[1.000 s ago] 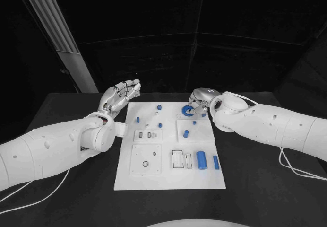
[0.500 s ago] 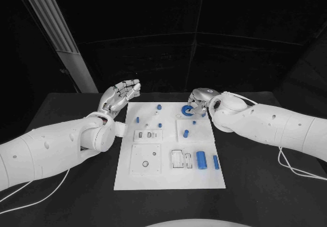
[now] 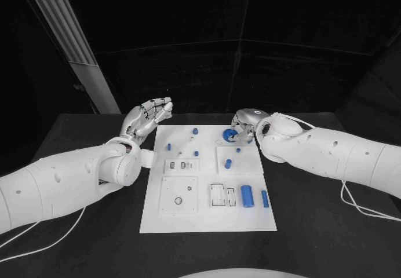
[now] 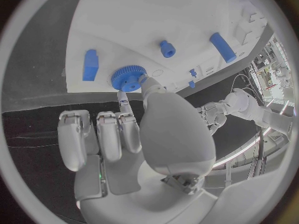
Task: Assemble the parts on the task board
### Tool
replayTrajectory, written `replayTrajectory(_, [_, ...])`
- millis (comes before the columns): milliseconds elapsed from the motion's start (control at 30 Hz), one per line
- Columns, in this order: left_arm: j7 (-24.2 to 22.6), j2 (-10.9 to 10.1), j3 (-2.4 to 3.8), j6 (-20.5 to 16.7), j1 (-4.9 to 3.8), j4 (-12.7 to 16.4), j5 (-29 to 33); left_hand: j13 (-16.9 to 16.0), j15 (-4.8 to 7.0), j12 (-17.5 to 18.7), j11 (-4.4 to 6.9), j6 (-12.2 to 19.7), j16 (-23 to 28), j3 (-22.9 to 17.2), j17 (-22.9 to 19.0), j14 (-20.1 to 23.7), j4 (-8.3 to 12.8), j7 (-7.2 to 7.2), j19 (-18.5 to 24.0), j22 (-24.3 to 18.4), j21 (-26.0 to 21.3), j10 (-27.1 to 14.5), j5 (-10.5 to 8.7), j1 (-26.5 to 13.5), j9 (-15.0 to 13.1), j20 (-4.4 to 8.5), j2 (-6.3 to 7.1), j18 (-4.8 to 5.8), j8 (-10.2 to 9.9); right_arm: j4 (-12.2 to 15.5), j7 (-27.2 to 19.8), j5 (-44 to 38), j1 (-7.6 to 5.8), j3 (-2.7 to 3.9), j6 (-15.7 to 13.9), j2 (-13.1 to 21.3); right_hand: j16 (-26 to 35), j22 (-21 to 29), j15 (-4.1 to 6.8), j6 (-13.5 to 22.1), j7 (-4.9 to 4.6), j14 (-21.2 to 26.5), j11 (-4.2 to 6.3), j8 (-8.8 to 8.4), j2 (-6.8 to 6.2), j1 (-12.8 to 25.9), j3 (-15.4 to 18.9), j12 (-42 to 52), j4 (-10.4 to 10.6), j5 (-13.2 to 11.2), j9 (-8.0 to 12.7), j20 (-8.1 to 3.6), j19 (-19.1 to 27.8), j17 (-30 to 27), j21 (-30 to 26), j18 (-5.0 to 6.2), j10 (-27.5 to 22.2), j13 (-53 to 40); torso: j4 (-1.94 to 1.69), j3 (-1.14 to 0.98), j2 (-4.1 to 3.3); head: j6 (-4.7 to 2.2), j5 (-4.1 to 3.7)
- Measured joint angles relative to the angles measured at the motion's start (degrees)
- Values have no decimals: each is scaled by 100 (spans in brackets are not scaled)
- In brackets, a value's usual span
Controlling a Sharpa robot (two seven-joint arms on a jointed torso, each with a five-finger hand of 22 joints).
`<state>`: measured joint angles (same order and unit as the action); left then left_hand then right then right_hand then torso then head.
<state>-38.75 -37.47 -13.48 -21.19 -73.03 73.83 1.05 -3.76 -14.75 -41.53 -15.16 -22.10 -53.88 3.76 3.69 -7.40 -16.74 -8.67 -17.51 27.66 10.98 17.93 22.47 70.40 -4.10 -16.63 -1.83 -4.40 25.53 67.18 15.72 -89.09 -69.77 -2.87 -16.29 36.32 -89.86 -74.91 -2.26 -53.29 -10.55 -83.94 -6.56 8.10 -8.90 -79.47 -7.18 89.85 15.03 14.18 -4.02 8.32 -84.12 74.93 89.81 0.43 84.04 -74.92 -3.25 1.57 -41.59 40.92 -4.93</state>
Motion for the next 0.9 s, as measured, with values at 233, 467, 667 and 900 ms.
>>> replayTrajectory(233, [0, 0, 0, 1, 0, 0, 0, 0, 0, 0, 0, 0, 0, 0, 0, 0, 0, 0, 0, 0, 0, 0, 0, 0, 0, 0, 0, 0, 0, 7, 20, -18, 2, 0, -5, 3, 0, 0, -19, -21, -21, -19, 0, -13, 0, 0, 5, 0, 6, 0, 0, 18, 18, 0, 0, 0, 0, 0, 1, -1, -2, 8, -4])
replayTrajectory(467, [0, 1, 0, 3, 0, -1, 0, 0, 0, 0, 0, 0, 0, 0, 0, 0, 0, 0, 0, 0, 0, 0, 0, 0, -1, 0, 0, 0, 0, 7, 42, -27, 2, 1, 7, -1, 0, 0, -20, -125, 4, -21, 0, -13, 72, -71, -37, 0, 48, 0, -24, 40, -4, -1, 0, 0, 0, 0, 1, -1, -2, 10, -10])
replayTrajectory(667, [0, 1, 0, 4, 0, -1, 0, 0, 0, 0, 0, 0, 0, 0, 0, 0, 0, 0, 0, 0, 0, 0, 0, 0, -1, 0, 0, 0, 0, 1, 56, -32, 2, 2, 38, -5, 0, 0, -20, -310, 125, -21, 37, -18, 247, -107, -149, 0, -3, 2, -41, 40, -4, -1, 0, 0, -11, 0, 1, -1, -1, 8, -13])
replayTrajectory(900, [0, 1, 0, 5, 0, -1, 0, 0, 0, 0, 0, 0, 0, 0, 0, 0, 0, 0, 0, 0, 0, 0, 0, 0, -1, 0, 0, 0, 0, 2, 67, -36, -2, 6, 57, -13, 0, 0, 44, -442, 179, 0, 105, -30, 290, -152, -258, 0, -114, 207, -41, 18, 17, -1, 0, 0, -1, 0, 1, -1, 0, -3, -15])
